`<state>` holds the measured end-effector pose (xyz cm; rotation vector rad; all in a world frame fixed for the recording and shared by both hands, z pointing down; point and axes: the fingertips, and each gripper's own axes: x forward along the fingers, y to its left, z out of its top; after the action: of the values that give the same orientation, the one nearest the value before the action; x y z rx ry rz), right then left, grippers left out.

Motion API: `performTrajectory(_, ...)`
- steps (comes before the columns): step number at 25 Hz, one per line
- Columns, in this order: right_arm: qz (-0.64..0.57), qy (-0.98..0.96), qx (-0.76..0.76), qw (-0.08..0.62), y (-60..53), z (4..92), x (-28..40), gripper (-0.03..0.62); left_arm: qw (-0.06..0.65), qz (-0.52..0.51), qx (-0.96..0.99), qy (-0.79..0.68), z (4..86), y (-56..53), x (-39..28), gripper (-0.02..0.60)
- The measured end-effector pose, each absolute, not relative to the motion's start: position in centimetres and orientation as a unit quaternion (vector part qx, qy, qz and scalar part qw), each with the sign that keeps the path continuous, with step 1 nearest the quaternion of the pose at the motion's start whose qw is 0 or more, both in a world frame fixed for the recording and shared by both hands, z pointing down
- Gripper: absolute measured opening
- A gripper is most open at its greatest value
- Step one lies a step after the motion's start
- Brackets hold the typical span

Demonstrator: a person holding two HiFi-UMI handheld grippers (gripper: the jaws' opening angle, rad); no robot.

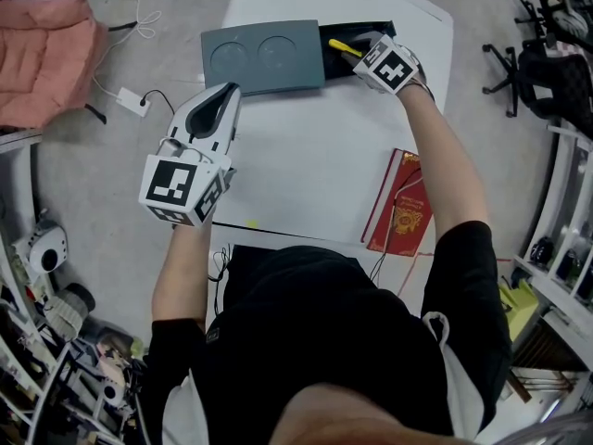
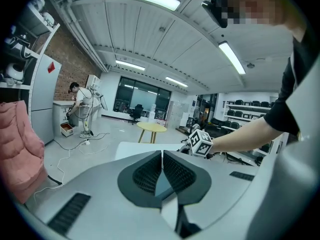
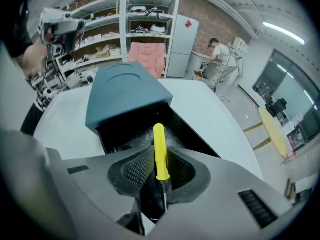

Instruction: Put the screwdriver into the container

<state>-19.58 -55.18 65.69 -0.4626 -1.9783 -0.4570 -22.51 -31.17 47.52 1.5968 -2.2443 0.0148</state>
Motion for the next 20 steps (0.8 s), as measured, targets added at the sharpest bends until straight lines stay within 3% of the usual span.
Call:
performTrajectory(8,-0.148,-0.861,-0.128,0.47,-55.5,61.6,-18.8,0.114,0.168,0.002,0.578,-0.798,45.0,-29.0,-21.9,0.025)
performTrajectory(14,-0.093,-0.914,-0.087,0.385,-54.5,55.2,-17.7,0.114,0.15,0.009,0.586,-0.796,43.0,-27.9,-21.2,0.025)
performTrajectory(20,-0.053,-0.95,-0.065,0.299,-53.2,48.0,-12.5,0.101,0.13,0.017,0.593,-0.795,40.5,-27.4,-18.4,0.025)
